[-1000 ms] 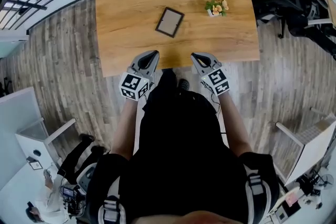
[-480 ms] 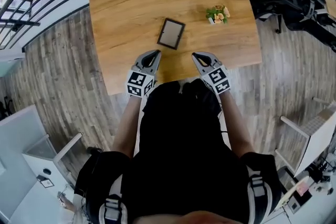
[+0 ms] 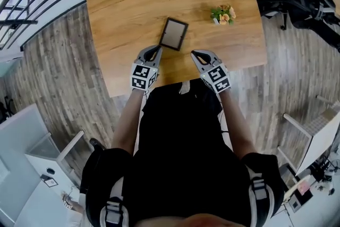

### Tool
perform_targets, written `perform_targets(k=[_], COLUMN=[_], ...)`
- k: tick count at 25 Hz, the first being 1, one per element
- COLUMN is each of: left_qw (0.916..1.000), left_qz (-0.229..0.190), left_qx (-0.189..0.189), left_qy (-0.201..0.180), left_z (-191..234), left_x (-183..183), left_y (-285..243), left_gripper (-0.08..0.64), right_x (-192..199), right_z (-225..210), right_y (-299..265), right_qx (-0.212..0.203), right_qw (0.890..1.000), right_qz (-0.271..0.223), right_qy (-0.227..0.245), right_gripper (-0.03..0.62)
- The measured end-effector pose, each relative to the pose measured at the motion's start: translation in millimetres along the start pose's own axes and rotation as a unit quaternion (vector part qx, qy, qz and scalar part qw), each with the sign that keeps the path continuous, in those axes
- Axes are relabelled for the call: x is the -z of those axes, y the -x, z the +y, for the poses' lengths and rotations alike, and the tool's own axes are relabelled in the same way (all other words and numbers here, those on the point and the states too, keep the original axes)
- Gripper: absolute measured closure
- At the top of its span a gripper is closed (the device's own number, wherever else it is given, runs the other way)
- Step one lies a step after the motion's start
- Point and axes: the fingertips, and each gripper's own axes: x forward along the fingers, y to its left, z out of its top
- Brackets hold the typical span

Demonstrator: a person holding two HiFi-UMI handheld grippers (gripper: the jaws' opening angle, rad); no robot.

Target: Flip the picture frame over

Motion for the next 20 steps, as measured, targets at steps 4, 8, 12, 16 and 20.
perform_targets(k=[4,8,12,16,20], left_qw=[0.9998,0.9989,0.9978,0.9972,0.9963], left_qz=[0.011,0.024,0.038,0.053,0.069], left_qx=[-0.012,-0.027,-0.043,-0.045,-0.046], left_qy=[0.009,0.029,0.034,0.027,0.022], left_z=[6,18,33,37,38], left_x=[14,28,40,47,55], left_y=[-7,-16,-24,-36,-48], left_gripper=[0.532,0.532,0.527,0.489,0.488], right_x=[2,1,4,13,17], right_z=[-5,-10,-11,-15,-13], right_y=[-11,-15,-21,-23,-22], right_qx=[-0.016,-0.024,-0.031,-0.030,-0.032], right_qw=[1.000,1.000,0.999,0.999,0.999], right_qz=[0.003,0.015,0.020,0.025,0.033], right_qy=[0.003,-0.004,-0.009,-0.011,-0.025], right_gripper=[0.584,0.584,0.584,0.584,0.584])
